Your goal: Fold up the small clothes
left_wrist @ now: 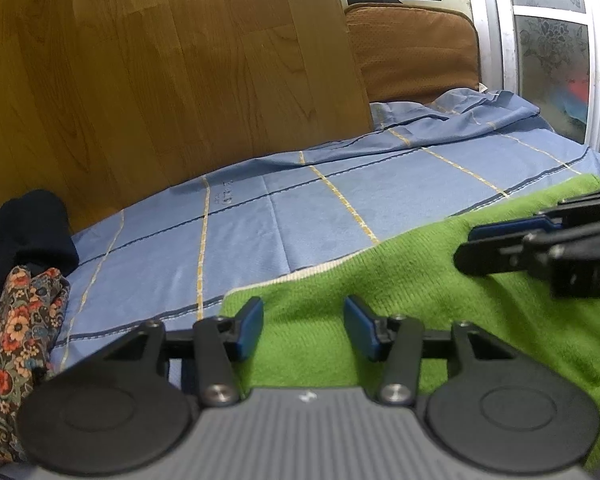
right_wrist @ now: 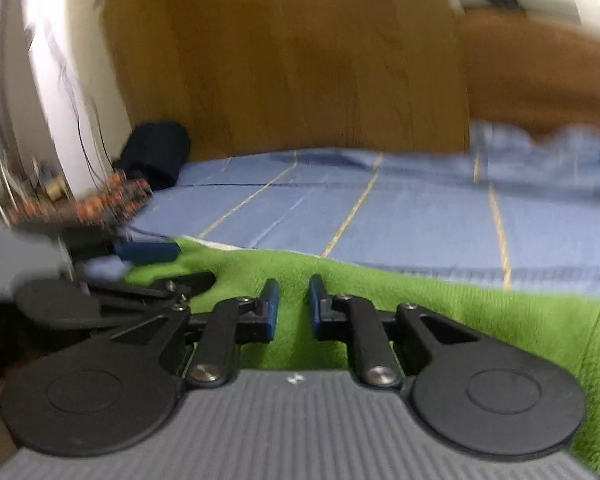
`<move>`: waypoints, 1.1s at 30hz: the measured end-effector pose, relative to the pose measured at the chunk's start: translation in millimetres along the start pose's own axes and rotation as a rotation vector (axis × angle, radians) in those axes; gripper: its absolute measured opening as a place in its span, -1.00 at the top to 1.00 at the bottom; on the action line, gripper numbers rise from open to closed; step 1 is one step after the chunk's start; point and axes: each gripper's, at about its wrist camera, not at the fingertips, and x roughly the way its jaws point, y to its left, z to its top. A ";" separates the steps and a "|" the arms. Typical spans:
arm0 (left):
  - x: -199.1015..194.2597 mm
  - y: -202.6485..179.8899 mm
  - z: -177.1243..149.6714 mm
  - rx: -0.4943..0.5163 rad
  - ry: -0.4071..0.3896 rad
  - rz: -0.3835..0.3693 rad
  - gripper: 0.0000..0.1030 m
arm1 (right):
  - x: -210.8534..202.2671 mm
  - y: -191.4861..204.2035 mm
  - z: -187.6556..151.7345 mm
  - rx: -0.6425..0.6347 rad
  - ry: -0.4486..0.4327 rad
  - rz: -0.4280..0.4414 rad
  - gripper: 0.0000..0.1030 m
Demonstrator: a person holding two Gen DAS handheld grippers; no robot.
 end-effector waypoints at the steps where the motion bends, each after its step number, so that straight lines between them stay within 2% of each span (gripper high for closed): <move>1: 0.1 -0.6 0.8 0.002 0.003 0.001 0.09 | -0.9 -3.1 -0.5 0.013 0.001 0.011 0.66; 7: -1.5 -1.6 0.8 0.010 0.008 0.003 0.07 | -17.2 -0.9 -23.6 0.037 -0.023 0.014 0.66; 13: -2.6 -4.0 1.4 0.018 0.013 0.013 0.03 | -34.1 -0.8 -44.1 0.047 0.025 0.009 0.63; 15: -3.9 -3.5 1.2 0.020 0.012 0.014 0.00 | -56.7 -4.9 -42.0 0.044 -0.024 -0.023 0.40; 17: -4.7 -3.2 1.1 0.020 0.012 0.012 -0.02 | -85.0 -20.7 -40.9 0.084 -0.125 -0.078 0.07; 19: -4.4 -3.7 0.7 0.024 0.011 0.015 -0.02 | -111.6 -46.9 -43.3 0.183 -0.206 -0.151 -0.04; 21: -3.7 -4.3 0.8 0.027 0.010 0.018 -0.03 | -130.6 -75.8 -51.5 0.297 -0.243 -0.222 -0.18; 23: -3.6 -4.8 0.7 0.028 0.009 0.019 -0.04 | -142.0 -99.5 -63.6 0.418 -0.257 -0.254 -0.45; 27: -7.7 0.0 3.7 0.006 0.016 0.001 -0.08 | -142.2 -123.1 -85.5 0.592 -0.232 -0.166 -0.51; 30: -24.8 15.2 11.9 -0.085 -0.033 -0.054 -0.10 | -136.5 -122.1 -88.1 0.594 -0.211 -0.151 -0.52; 33: -40.1 19.7 21.6 -0.135 -0.065 -0.167 -0.03 | -133.0 -120.9 -85.9 0.594 -0.203 -0.131 -0.52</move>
